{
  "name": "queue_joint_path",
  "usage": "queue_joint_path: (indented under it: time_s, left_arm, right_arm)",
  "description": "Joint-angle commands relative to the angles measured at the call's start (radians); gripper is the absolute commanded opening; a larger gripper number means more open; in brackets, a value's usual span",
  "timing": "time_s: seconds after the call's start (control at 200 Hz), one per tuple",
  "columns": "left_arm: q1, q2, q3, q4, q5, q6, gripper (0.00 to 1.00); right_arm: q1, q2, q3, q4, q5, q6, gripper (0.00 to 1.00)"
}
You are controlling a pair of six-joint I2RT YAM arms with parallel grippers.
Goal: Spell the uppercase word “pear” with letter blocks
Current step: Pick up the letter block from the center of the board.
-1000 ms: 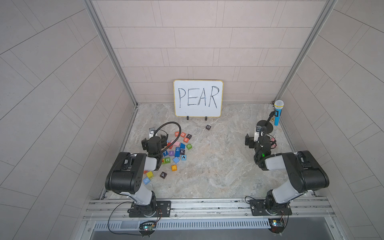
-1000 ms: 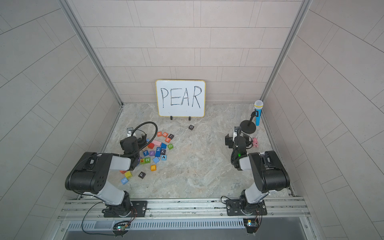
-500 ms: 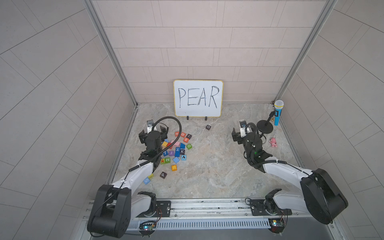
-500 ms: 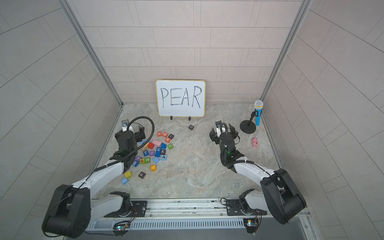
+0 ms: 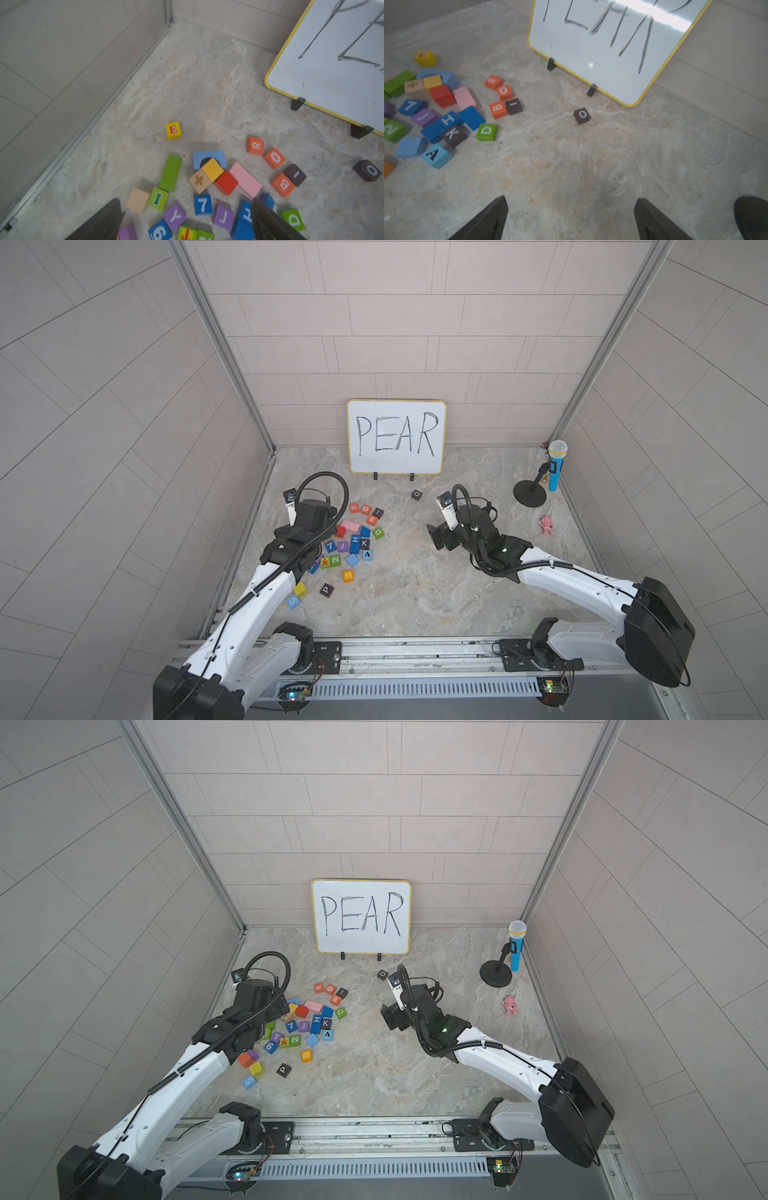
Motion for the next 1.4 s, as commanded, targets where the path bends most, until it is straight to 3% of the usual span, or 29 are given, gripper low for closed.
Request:
queue_joint_path:
  time_s: [0.0, 0.16, 0.22, 0.695, 0.956, 1.226, 1.396]
  left_arm:
    - [-0.001, 0.017, -0.006, -0.209, 0.079, -0.154, 1.0]
    - [-0.002, 0.092, -0.042, -0.315, 0.164, -0.237, 1.0]
    - [-0.022, 0.11, -0.07, -0.348, 0.143, -0.307, 1.0]
    - [-0.031, 0.104, -0.212, -0.27, 0.336, -0.386, 0.98]
    - [-0.031, 0.169, -0.218, -0.202, 0.383, -0.38, 0.83]
    - [-0.028, 0.211, -0.224, -0.17, 0.387, -0.363, 0.58]
    - [-0.028, 0.212, -0.237, -0.175, 0.373, -0.36, 0.54]
  right_arm:
    - [0.029, 0.04, 0.019, -0.098, -0.102, 0.023, 1.0]
    - [0.055, 0.096, 0.043, -0.053, -0.209, 0.005, 1.0]
    - [0.067, 0.111, 0.038, -0.013, -0.233, -0.004, 1.0]
    - [0.094, 0.267, 0.126, 0.079, -0.273, -0.053, 1.0]
    - [0.094, 0.274, 0.123, 0.092, -0.297, -0.05, 1.0]
    - [0.094, 0.269, 0.094, 0.111, -0.287, -0.044, 1.0]
    - [0.094, 0.271, 0.087, 0.114, -0.28, -0.043, 1.0]
